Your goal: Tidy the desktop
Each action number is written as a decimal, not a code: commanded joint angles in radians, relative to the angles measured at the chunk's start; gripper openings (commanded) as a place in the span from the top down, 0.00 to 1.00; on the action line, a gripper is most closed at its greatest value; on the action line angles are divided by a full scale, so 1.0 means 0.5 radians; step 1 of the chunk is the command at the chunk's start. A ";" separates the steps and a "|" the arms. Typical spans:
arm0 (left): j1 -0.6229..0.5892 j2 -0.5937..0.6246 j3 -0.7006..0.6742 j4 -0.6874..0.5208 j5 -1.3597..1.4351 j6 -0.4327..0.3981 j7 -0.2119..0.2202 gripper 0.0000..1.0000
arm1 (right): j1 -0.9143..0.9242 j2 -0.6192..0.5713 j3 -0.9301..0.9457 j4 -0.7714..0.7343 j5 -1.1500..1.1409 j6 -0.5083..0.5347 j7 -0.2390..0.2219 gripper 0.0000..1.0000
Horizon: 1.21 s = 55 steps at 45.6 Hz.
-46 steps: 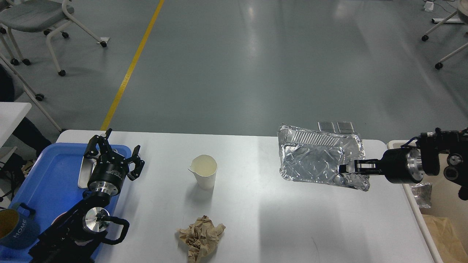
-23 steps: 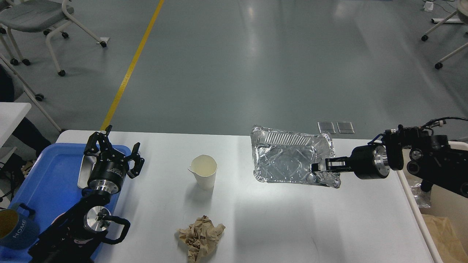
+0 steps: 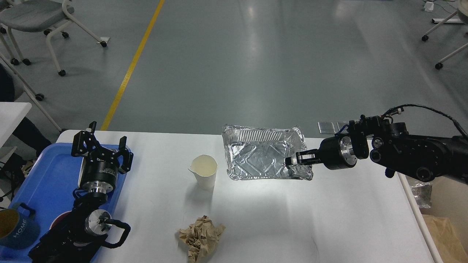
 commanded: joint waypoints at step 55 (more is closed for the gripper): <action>0.443 1.703 0.255 -1.488 0.014 0.534 0.827 0.04 | -0.033 0.126 -0.007 -0.128 -0.003 -0.016 0.000 1.00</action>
